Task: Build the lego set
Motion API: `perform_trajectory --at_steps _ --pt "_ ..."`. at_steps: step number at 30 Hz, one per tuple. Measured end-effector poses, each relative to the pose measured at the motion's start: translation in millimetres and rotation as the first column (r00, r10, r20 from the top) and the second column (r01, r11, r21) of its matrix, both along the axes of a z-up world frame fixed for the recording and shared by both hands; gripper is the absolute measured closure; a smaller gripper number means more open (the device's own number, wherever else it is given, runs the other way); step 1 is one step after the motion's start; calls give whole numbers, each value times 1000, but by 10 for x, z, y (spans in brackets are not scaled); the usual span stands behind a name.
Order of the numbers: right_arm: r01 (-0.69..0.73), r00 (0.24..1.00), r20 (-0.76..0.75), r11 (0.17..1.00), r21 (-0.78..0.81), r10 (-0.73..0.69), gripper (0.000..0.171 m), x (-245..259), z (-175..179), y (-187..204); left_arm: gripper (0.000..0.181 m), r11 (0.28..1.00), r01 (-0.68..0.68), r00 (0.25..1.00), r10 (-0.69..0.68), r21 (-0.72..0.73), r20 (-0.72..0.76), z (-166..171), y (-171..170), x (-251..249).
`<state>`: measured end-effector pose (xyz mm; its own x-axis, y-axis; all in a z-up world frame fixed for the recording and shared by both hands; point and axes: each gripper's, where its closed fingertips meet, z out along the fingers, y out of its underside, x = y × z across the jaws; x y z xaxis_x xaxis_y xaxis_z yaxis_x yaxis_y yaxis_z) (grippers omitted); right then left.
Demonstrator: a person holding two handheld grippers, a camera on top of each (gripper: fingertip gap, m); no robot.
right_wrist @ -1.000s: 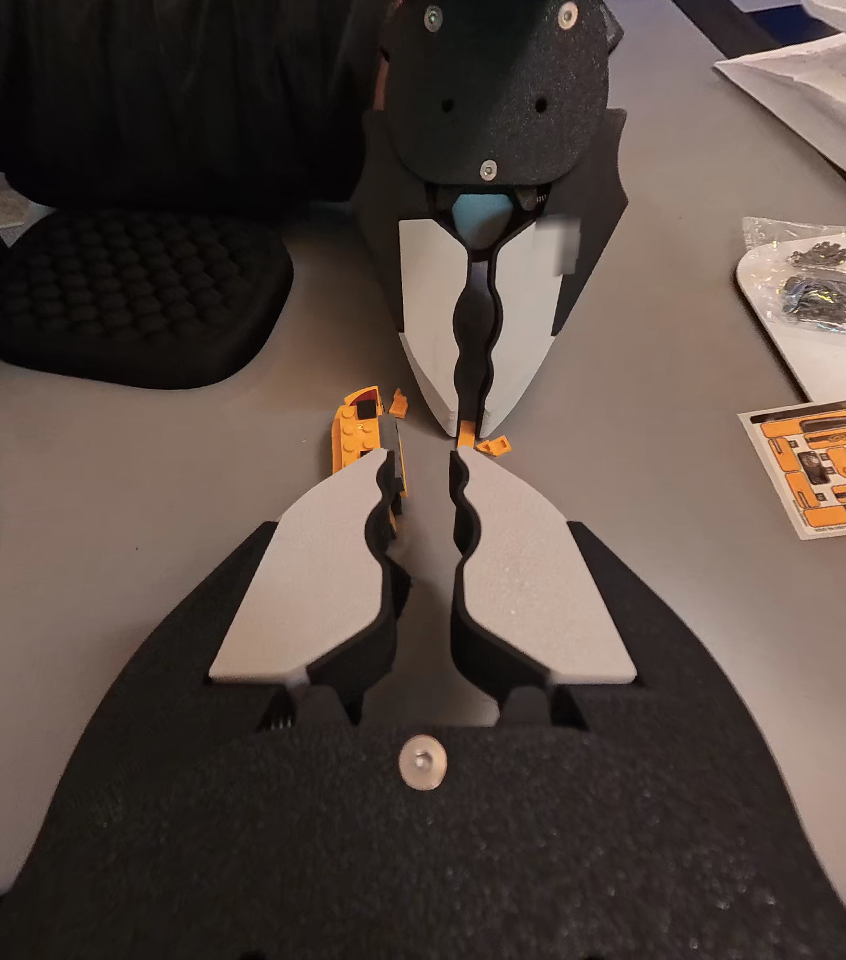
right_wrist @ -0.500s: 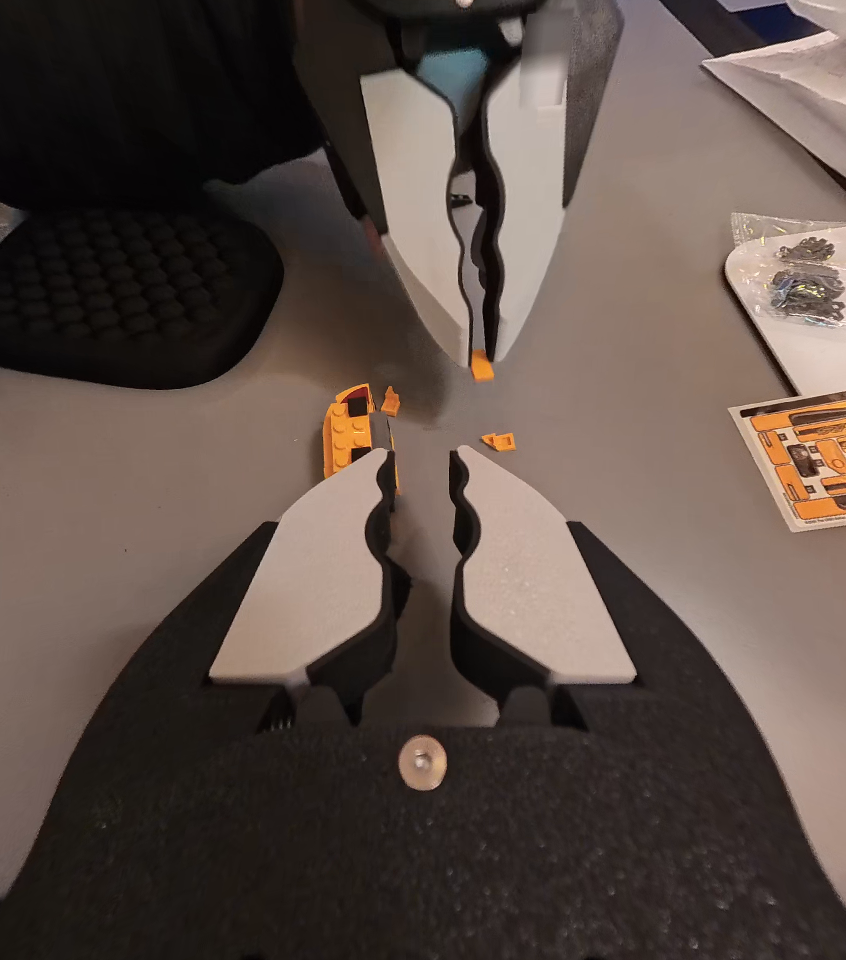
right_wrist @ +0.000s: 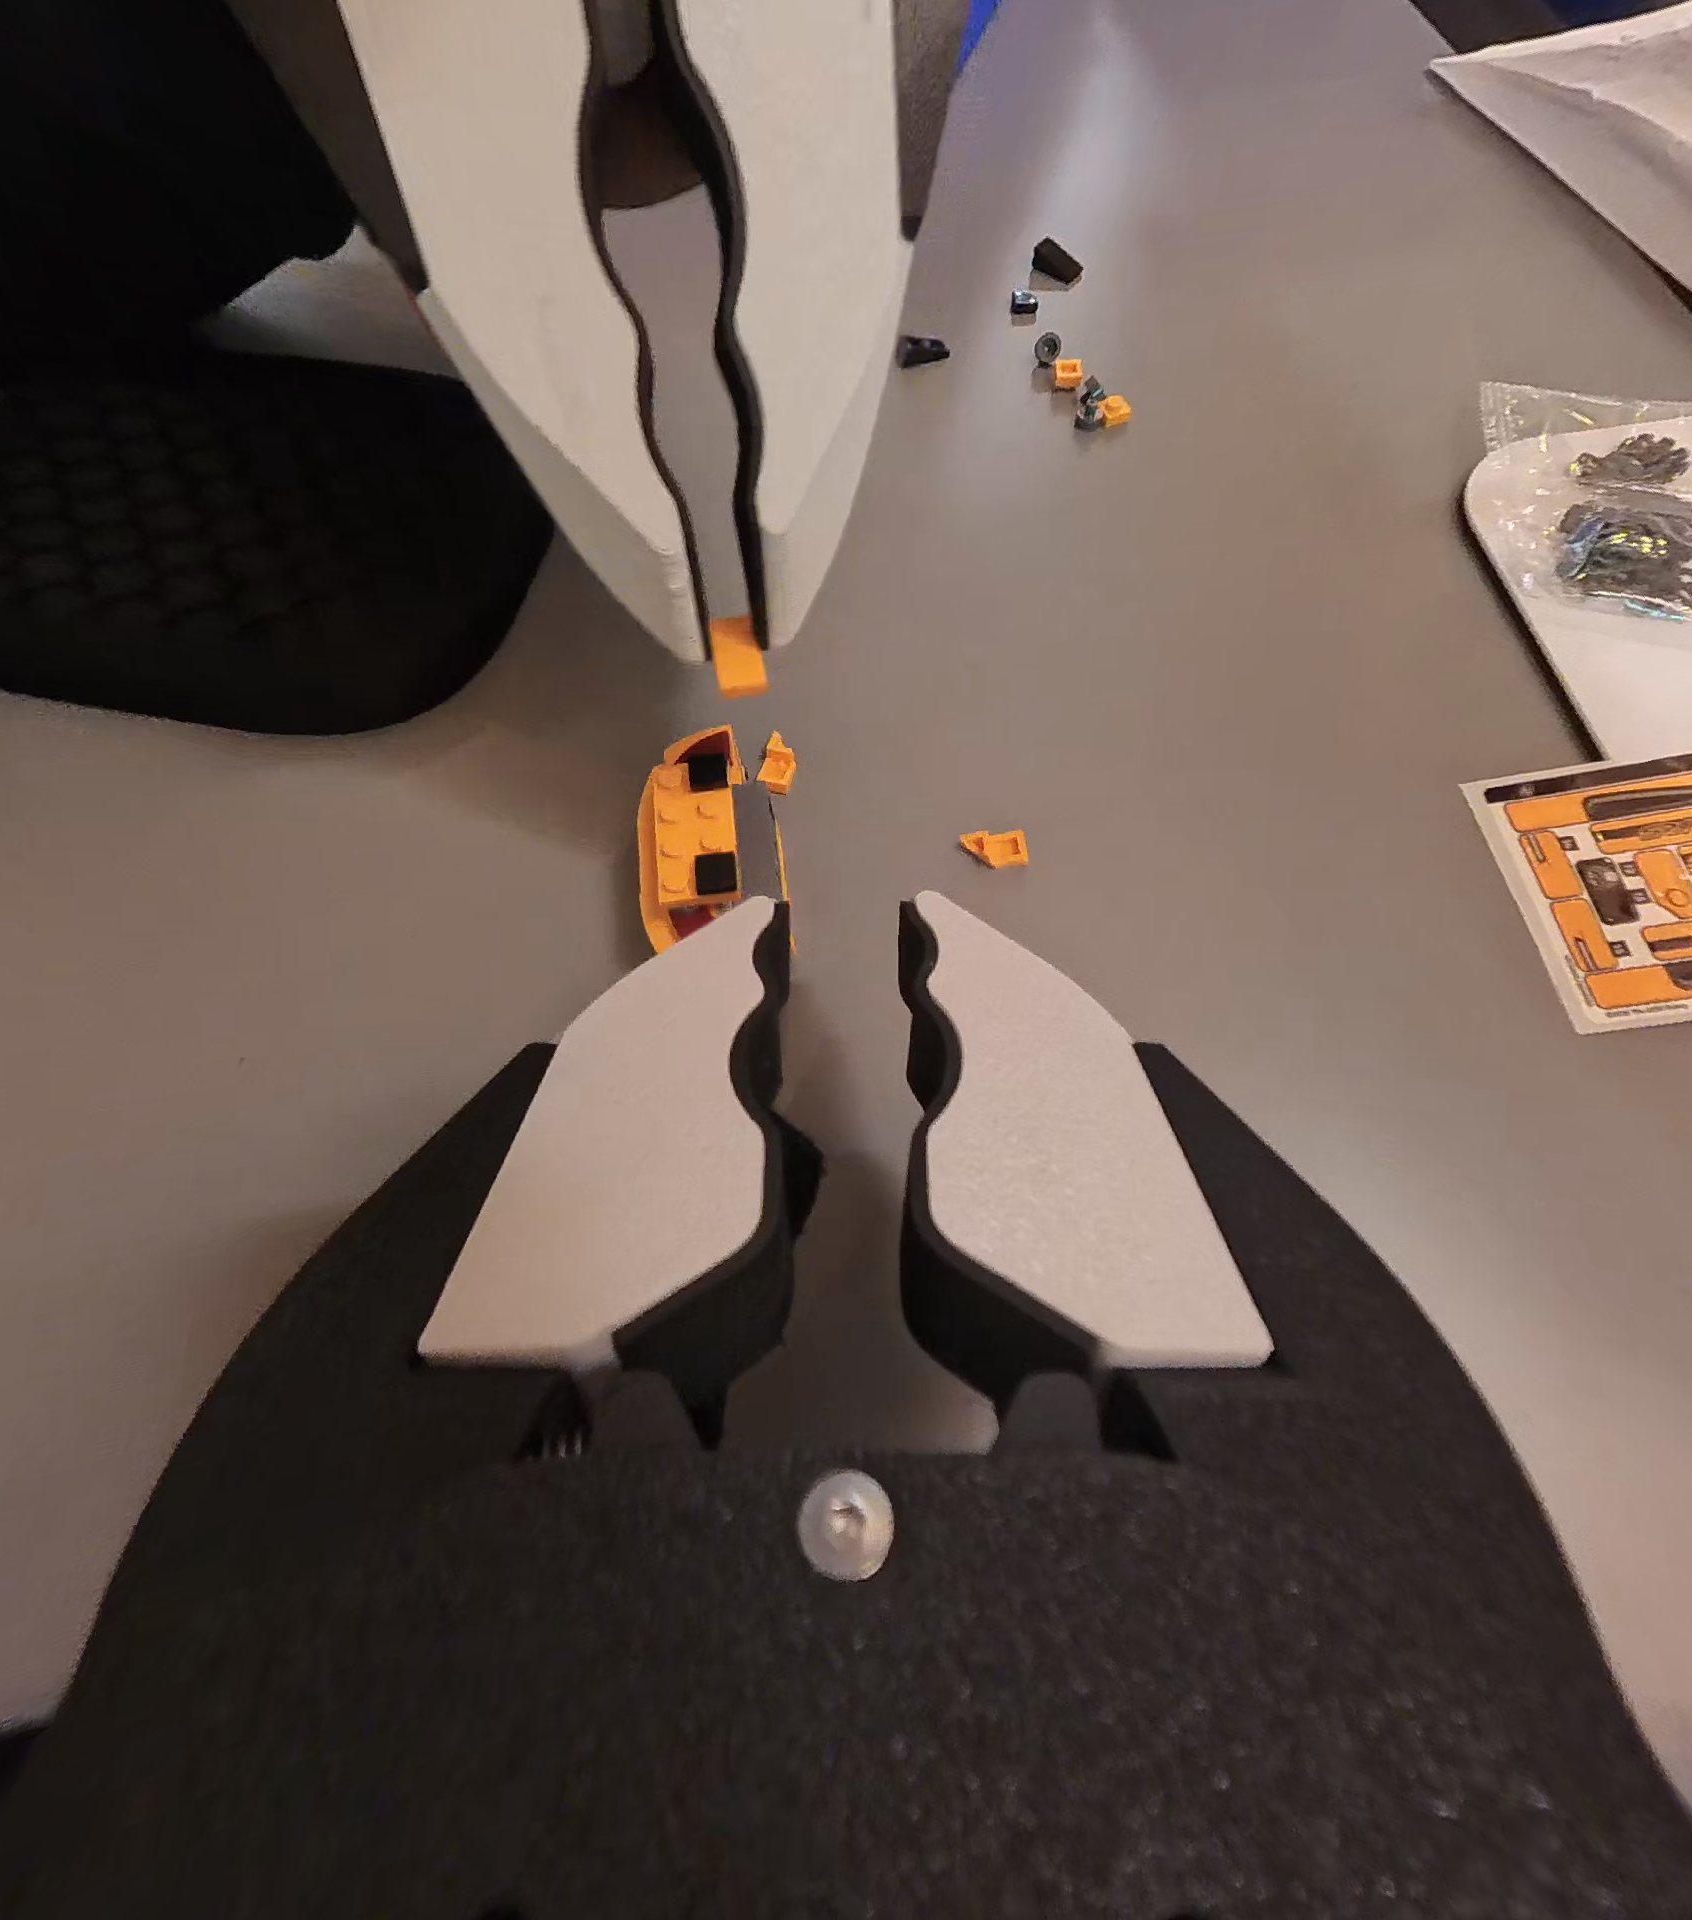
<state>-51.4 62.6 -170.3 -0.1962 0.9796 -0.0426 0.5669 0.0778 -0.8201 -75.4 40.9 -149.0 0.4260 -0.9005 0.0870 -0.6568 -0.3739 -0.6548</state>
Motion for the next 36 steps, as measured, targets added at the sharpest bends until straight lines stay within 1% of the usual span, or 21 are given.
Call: perform_trajectory --at_steps 3,5,8,15,36 --pt "9 1000 -3 1000 -2 -9 152 5 9 23 174 999 23 1000 -24 -23 -11 -59 -71 121" --pt "10 1000 1 1000 0 -10 152 6 -2 30 174 999 42 998 -43 -31 -45 -136 -110 169" --pt "9 1000 1 1000 2 -9 152 5 -2 27 174 998 56 995 -59 -33 -85 -220 -135 188" --pt "10 1000 3 1000 2 -10 152 3 -4 25 174 998 60 988 -62 -20 -138 -288 -134 168" --pt "6 1000 3 1000 1 -6 152 -1 -8 15 170 998 60 986 -61 -12 -153 -307 -125 149"
